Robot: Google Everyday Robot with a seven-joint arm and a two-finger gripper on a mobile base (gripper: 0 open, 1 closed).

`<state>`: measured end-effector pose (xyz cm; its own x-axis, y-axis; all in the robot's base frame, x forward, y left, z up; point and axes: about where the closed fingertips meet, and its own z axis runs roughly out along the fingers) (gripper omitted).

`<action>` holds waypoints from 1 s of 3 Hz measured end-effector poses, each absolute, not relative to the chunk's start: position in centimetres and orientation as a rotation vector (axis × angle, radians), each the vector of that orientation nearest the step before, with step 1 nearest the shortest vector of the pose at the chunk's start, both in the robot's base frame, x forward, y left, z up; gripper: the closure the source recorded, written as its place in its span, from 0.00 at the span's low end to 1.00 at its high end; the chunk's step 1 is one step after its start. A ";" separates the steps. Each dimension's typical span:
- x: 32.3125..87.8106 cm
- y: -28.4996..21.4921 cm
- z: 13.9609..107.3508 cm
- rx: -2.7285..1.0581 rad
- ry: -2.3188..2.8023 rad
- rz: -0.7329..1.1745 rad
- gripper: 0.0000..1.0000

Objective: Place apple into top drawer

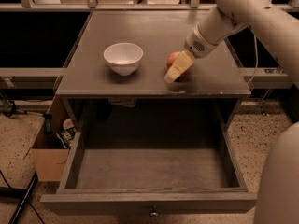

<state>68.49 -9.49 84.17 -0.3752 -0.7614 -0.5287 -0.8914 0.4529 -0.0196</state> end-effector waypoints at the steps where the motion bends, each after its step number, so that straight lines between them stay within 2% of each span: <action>1: 68.5 -9.5 84.2 -1.383 2.240 0.372 0.25; 2: 68.5 -9.5 84.2 -1.383 2.240 0.372 0.54; 3: 68.5 -9.5 84.2 -1.383 2.240 0.372 0.79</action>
Offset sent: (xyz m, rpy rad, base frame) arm 0.0000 0.0000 0.0000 0.0000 0.0000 0.0000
